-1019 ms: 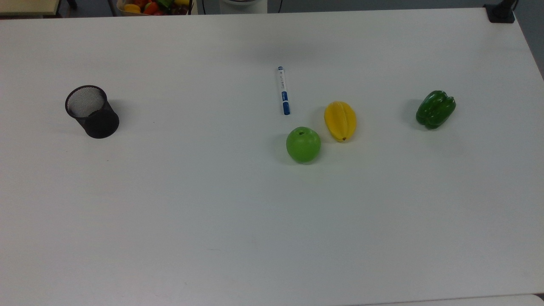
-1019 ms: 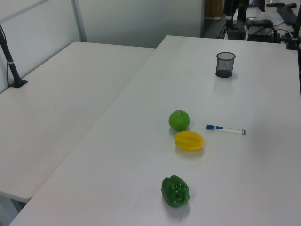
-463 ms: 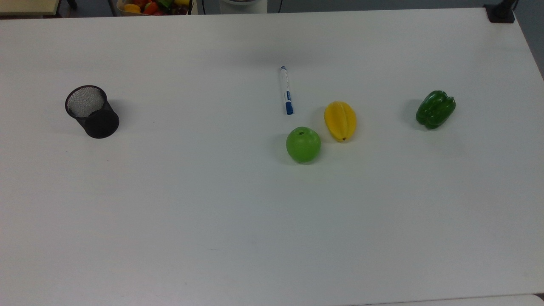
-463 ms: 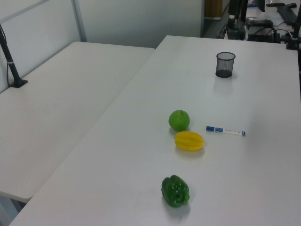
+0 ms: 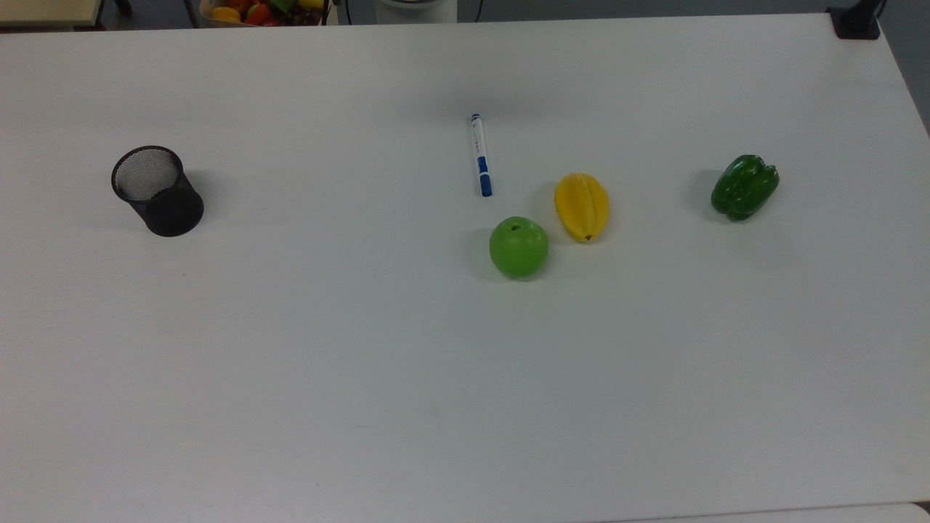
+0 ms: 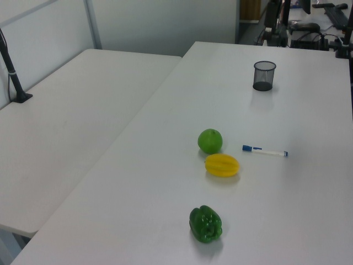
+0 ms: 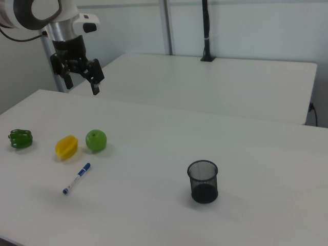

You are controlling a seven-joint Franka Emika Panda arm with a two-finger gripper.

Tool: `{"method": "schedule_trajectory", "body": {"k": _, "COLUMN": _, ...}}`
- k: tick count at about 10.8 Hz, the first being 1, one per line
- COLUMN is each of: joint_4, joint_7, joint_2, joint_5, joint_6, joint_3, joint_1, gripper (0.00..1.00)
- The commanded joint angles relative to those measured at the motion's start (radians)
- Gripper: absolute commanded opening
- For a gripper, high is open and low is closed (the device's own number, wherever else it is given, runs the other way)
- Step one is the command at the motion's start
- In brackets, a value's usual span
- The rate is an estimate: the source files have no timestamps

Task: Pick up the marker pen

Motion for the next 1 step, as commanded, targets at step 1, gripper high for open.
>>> {"method": "schedule_trajectory", "body": {"k": 1, "joint_4": -0.033, "joint_7": -0.012, "joint_2": -0.025, "joint_5": 0.0, "joint_6": 0.022, "joint_3": 0.008, "joint_1": 0.0, "gripper": 1.0}}
